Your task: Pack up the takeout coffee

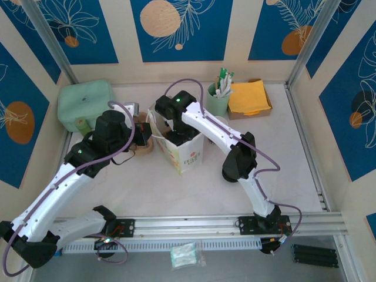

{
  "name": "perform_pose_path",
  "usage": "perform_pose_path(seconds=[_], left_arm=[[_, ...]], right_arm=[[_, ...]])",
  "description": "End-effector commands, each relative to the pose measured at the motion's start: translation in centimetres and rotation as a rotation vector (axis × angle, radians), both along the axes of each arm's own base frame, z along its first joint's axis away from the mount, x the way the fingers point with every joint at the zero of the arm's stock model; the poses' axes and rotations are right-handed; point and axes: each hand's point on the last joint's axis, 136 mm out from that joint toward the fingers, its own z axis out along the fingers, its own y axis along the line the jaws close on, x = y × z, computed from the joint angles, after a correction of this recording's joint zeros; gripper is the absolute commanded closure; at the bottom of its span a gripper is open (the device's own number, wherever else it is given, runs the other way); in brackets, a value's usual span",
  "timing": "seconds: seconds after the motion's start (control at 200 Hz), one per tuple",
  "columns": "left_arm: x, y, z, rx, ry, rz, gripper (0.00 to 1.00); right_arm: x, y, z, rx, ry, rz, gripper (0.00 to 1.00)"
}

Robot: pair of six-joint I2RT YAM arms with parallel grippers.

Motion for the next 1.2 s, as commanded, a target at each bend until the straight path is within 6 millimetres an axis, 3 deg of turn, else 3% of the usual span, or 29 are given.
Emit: perform_pose_path(seconds=[0.0, 1.195], left_arm=[[0.07, 0.50, 0.26, -0.004, -0.008, 0.019, 1.00], [-0.01, 0.59, 0.11, -0.003, 0.002, 0.025, 1.00]], right_arm=[[-1.12, -0.77, 1.82, 0.020, 0.019, -0.008, 0.38], [-0.20, -0.33, 2.02, 0.059, -0.025, -0.023, 0.38]])
